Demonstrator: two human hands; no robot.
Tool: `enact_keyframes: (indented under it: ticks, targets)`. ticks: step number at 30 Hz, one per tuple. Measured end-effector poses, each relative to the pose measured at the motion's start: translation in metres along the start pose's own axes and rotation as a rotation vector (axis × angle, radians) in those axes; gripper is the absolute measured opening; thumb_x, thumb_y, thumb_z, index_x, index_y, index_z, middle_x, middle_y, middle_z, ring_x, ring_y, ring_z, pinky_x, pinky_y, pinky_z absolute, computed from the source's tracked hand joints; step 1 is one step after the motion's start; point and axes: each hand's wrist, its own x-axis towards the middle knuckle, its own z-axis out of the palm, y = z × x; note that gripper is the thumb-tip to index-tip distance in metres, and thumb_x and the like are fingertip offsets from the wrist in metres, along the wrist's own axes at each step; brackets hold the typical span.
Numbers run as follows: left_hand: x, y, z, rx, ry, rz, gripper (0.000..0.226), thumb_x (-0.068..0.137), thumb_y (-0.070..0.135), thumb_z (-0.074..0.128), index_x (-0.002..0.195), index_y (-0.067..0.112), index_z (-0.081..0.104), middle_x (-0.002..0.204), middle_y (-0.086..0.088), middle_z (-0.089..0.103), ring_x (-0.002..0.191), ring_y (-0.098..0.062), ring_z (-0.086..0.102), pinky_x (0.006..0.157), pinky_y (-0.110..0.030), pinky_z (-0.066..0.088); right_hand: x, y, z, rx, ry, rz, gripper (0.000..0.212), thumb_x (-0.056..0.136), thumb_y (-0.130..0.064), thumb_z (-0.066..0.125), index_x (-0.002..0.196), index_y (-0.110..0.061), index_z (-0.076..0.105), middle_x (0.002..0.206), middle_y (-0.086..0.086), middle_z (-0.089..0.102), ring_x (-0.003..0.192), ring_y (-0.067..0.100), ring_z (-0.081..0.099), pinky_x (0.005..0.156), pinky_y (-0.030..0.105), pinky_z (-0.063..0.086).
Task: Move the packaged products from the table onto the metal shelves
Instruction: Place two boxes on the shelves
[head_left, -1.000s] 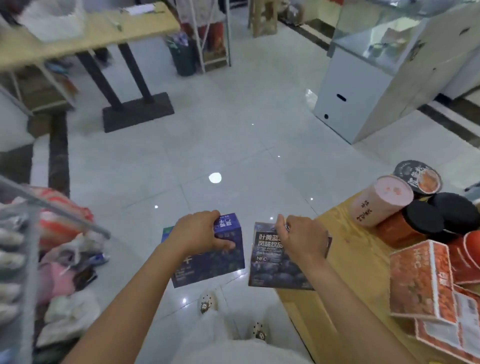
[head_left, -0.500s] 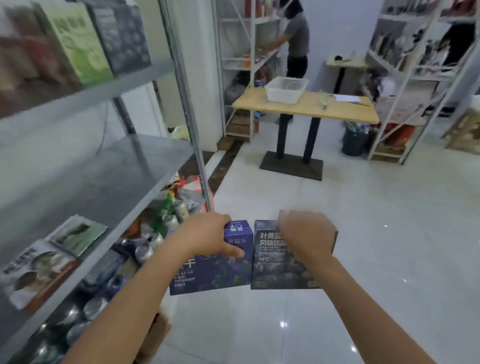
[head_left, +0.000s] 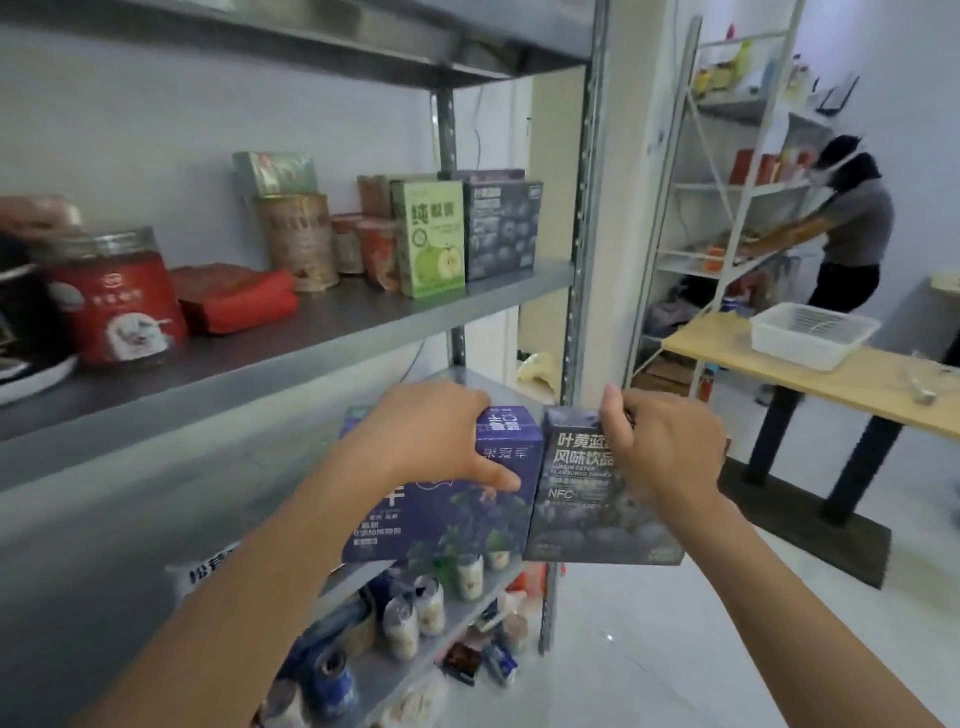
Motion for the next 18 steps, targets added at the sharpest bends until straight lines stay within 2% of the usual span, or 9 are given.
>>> enact_keyframes:
  ticks: [5,9,12,14,18]
  targets:
    - [0.022,-0.012,-0.023,0.023,0.06,-0.157,0.066,0.065,0.083,0.055,0.103,0.029,0.052,0.095,0.008,0.06,0.089,-0.018,0.058,0.065,-0.032,0.04,0.065,0.0,0.022,0.095,0.074,-0.127,0.061,0.091,-0.045,0.021,0.049,-0.014,0.051,0.044,0.004,0.046,0.04,0.024,0.041,0.045,0.023,0.011]
    - [0.03,-0.018,-0.039,0.085,0.112,-0.312,0.082,0.063,0.086,0.052,0.121,0.028,0.05,0.104,0.006,0.061,0.093,-0.018,0.058,0.067,-0.033,0.043,0.106,-0.004,0.041,0.212,0.083,-0.231,0.061,0.093,-0.044,0.019,0.049,-0.013,0.049,0.043,0.004,0.047,0.039,0.025,0.041,0.044,0.024,0.015]
    - [0.028,-0.023,-0.047,0.126,0.131,-0.424,0.09,0.062,0.088,0.049,0.128,0.026,0.048,0.114,0.006,0.061,0.102,-0.019,0.058,0.074,-0.035,0.049,0.127,-0.016,0.053,0.315,0.124,-0.277,0.061,0.094,-0.041,0.022,0.045,-0.013,0.045,0.039,0.004,0.04,0.037,0.024,0.035,0.045,0.023,0.009]
    - [0.023,-0.029,-0.051,0.147,0.143,-0.493,0.091,0.062,0.088,0.048,0.128,0.026,0.047,0.117,0.005,0.06,0.105,-0.019,0.057,0.078,-0.037,0.05,0.137,-0.027,0.058,0.373,0.13,-0.297,0.058,0.095,-0.041,0.022,0.045,-0.016,0.039,0.038,0.001,0.036,0.036,0.023,0.034,0.045,0.022,0.009]
    - [0.01,-0.048,-0.064,0.153,0.186,-0.624,0.092,0.063,0.085,0.05,0.136,0.029,0.042,0.124,0.005,0.058,0.108,-0.019,0.055,0.073,-0.034,0.046,0.156,-0.052,0.066,0.504,0.113,-0.3,0.051,0.093,-0.043,0.019,0.046,-0.025,0.021,0.041,-0.004,0.028,0.039,0.021,0.031,0.046,0.026,0.008]
